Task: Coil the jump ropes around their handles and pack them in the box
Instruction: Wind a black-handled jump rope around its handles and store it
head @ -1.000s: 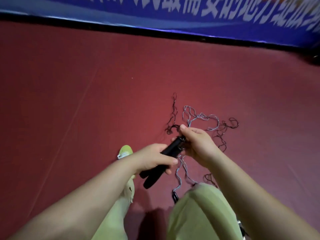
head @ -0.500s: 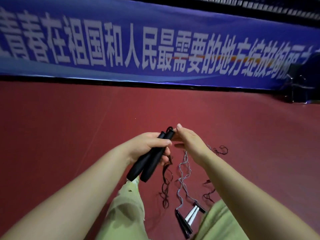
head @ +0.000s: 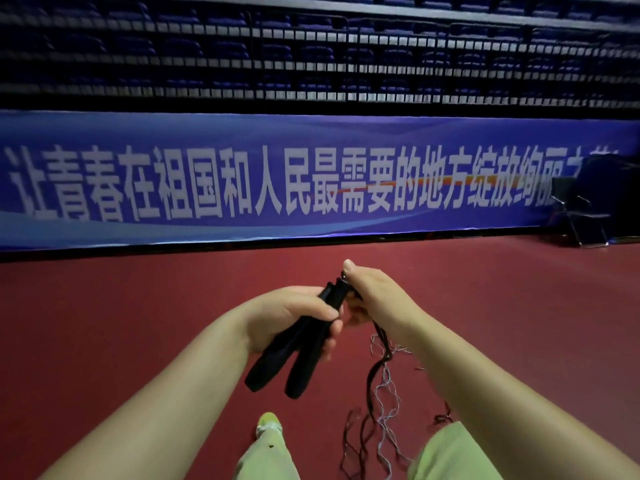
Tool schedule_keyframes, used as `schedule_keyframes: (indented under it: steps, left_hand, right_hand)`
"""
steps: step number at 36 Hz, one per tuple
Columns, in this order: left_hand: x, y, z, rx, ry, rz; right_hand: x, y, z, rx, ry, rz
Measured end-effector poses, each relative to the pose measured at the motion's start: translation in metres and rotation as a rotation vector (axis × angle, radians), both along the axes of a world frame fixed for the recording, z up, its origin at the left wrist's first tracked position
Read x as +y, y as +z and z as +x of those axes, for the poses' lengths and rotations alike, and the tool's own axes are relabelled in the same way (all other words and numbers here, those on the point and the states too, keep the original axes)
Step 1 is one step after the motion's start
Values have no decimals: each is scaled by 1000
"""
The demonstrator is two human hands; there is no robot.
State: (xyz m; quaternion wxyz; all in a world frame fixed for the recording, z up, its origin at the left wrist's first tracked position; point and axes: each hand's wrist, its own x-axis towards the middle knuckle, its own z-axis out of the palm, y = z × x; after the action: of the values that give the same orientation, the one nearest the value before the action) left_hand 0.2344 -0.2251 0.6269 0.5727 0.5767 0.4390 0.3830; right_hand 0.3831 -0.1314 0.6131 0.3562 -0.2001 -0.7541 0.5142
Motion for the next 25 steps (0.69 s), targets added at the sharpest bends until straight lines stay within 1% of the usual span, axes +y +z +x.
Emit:
schedule_keyframes:
  steps: [4,6,9,10,12,14,15,19,23,25]
  left_hand:
    - [-6,1,6,-24,-57,-28]
    - [-8,1,9,-55,-48,-17]
    - [-13,1,14,-84,-54,17]
    - [-15,2,18,-56,-40,31]
    - [-17,1,25,120,60,92]
    - [-16,-1,29,306,171,174]
    - [-15,-3,29,343,202,196]
    - [-14,-7,24,323,248,174]
    - [-19,-5,14,315,128,115]
    - [-22,-7,10,281,100,59]
  right_hand:
    - [-15,13,6,21,-16,41]
    - [-17,15,12,-8,-14,18]
    - [-17,13,21,-54,45,-52]
    - [-16,13,24,-68,74,-66]
    - [-17,12,30,-100,116,-68]
    - [-18,11,35,-139,107,-45]
    - [-19,11,37,-152,87,-34]
    - [-22,10,37,-149,25,-7]
    - [-23,10,29,-136,-24,4]
    - [-24,10,25,-130,-42,26]
